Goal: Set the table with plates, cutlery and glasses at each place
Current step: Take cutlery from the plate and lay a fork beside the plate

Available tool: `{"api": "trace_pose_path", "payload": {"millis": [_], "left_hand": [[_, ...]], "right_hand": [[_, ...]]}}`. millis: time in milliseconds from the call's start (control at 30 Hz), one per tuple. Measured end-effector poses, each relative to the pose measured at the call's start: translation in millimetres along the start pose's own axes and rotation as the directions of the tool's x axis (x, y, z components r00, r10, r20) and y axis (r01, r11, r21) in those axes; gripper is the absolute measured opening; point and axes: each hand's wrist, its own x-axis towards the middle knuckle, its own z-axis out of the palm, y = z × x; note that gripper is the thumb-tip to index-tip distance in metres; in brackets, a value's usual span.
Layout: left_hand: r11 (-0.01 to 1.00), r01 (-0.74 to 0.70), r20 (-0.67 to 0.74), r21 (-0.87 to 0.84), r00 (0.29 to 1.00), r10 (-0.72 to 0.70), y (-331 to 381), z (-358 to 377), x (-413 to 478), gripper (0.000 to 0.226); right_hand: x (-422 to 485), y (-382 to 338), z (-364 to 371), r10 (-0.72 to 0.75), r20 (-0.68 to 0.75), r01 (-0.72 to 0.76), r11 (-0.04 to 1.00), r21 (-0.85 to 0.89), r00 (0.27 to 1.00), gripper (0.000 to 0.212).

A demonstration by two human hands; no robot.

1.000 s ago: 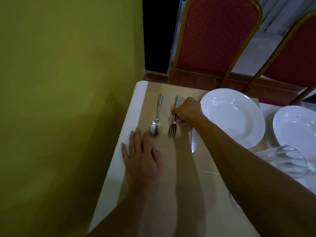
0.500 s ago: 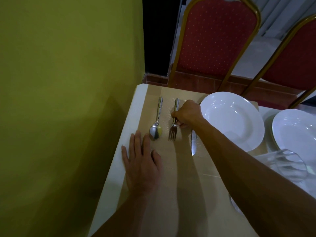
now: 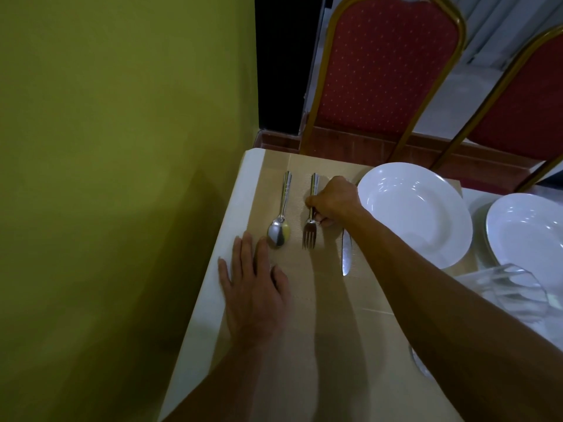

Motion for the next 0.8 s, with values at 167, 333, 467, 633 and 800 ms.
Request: {"api": "trace_pose_path", "payload": {"millis": [167,333,467,633,800], "left_hand": [[1.0,0.002,0.019,-0.001,1.0,-0.002,0.7,-2.4,-0.3,0.057],[1.0,-0.002,0.014,-0.01,1.0,0.002,-0.7,-3.4,-0.5,0.056],[0.999,-0.013,0.043,-0.038,0.999,0.015,1.9,-10.7,-4.1,0.056],[0.987,0.127,0.328,-0.101,0.941,-0.088,13.1,-40.3,8.8,0.052],[0.875,0.356,0.446,-0.329,0.875,-0.188,53.2,-103.8,-31.8,0.047]], "right_hand": [[-15.2,-2.9,-6.5,-0.03,-0.056,0.027,0.999,-0.044,0.998,0.03],[-58.8,-0.3,-19.0,-0.067,-0.015,0.066,0.995,-0.073,0.998,0.027],[-110.5,14.5,-25.1,-0.087,0.04,0.089,0.995,-0.044,0.995,0.028],[-170.2,43.6,-27.3,-0.079,0.089,0.077,0.997,0.029,0.993,0.028],[-228.0,74.7,-44.7,-0.106,0.085,0.093,0.985,0.144,0.991,0.021]]}}
